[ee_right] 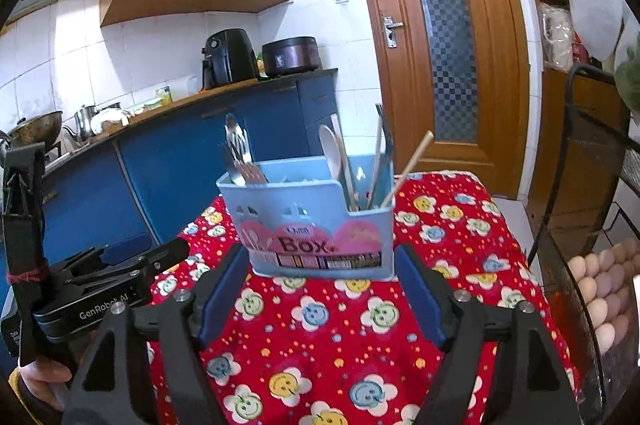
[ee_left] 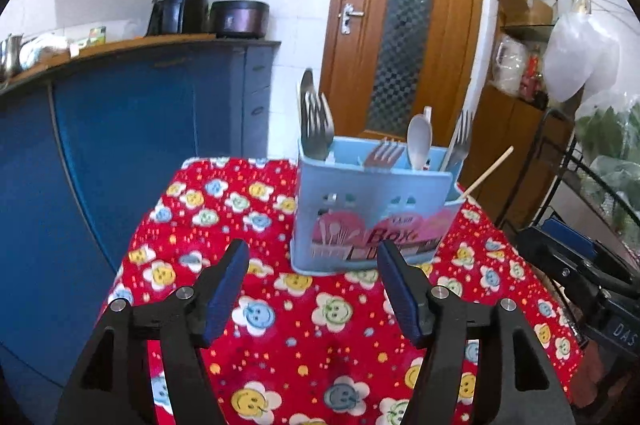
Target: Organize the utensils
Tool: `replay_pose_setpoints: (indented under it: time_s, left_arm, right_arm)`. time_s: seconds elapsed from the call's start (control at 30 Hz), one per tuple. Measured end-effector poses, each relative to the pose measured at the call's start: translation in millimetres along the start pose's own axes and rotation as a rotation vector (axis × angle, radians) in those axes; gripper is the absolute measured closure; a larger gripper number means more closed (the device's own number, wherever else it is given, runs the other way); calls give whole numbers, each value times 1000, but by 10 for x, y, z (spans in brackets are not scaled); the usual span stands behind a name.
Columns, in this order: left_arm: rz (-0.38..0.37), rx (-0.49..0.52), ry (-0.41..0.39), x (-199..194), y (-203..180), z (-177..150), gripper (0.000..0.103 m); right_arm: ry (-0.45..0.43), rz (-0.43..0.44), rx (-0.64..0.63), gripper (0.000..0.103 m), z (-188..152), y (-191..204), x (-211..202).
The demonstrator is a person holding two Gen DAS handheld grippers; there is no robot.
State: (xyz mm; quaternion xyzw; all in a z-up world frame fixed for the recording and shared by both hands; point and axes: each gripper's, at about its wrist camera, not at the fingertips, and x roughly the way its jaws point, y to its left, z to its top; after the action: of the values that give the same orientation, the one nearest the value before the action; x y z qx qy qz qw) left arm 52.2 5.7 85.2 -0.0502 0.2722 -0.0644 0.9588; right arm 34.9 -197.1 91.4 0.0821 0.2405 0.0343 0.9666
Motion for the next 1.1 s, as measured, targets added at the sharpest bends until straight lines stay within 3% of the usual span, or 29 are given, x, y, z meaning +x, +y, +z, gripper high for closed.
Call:
replay_pose_setpoints:
  time_s: [0.13,0.63,1.1]
  left_arm:
    - [34,10,11,50,-26,-126,35]
    - [64,16,13,134,-118,-344,35]
    - [88,15,23,168,-105,-408,35]
  right_arm:
    - [3,-17,20,11,-143,-45,9]
    - [32,-66,44,8,-474,-178,75]
    - [46,-72,44,8,-498,-167,111]
